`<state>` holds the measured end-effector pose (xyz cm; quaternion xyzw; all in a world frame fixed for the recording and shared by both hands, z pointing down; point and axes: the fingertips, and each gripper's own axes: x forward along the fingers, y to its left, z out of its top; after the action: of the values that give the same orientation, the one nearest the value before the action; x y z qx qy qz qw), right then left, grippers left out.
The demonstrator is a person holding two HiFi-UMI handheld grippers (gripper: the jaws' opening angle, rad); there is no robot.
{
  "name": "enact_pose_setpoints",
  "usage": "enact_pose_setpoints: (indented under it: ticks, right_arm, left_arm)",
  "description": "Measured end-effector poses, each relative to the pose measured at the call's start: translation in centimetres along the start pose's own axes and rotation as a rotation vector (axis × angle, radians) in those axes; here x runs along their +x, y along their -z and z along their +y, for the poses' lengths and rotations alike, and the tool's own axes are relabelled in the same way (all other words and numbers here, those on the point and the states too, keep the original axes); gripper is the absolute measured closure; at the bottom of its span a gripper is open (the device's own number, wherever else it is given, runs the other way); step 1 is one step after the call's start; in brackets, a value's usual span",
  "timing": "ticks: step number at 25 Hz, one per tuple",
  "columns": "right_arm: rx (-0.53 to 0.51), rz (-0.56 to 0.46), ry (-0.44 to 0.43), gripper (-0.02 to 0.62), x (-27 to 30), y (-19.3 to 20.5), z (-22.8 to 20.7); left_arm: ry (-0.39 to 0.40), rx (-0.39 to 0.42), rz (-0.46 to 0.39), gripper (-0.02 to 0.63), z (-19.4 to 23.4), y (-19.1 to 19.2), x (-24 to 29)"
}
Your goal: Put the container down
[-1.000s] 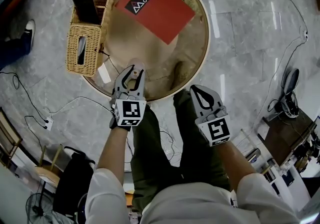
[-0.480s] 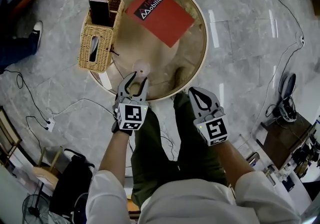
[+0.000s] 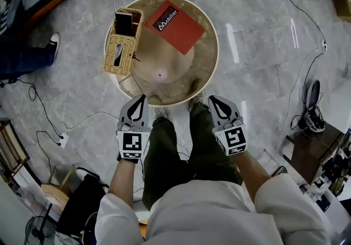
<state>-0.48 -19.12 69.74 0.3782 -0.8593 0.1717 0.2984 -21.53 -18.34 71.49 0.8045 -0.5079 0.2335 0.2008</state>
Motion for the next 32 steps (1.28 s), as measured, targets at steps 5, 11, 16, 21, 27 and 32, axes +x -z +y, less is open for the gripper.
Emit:
enact_pose_setpoints:
  ticks: [5,11,16,21,27,32]
  right_arm:
    - [0.021,-0.021,0.029,0.574,-3.5,-1.7,1.1]
    - [0.021,-0.066,0.074,0.574,-7.5,-3.6,2.1]
    - [0.017,-0.086,0.106,0.574,-10.5,-4.6,3.3]
    - [0.012,-0.099,0.127,0.574,-12.8,-5.0,4.0]
    - [-0.001,-0.127,0.139,0.574,-14.0,-6.3,4.2]
    - [-0.006,-0.131,0.139,0.574,-14.7,-6.3,4.4]
  left_arm:
    - [0.009,0.032,-0.041,0.600,-0.5,-3.4,-4.7]
    - [0.042,0.089,-0.071,0.600,-2.5,-5.8,-8.7]
    - [0.077,0.115,-0.089,0.600,-4.2,-7.1,-11.6]
    - [0.101,0.154,-0.104,0.600,-5.6,-8.3,-13.5]
    - [0.114,0.182,-0.119,0.600,-6.4,-9.7,-14.6]
    - [0.110,0.184,-0.117,0.600,-6.8,-10.0,-14.8]
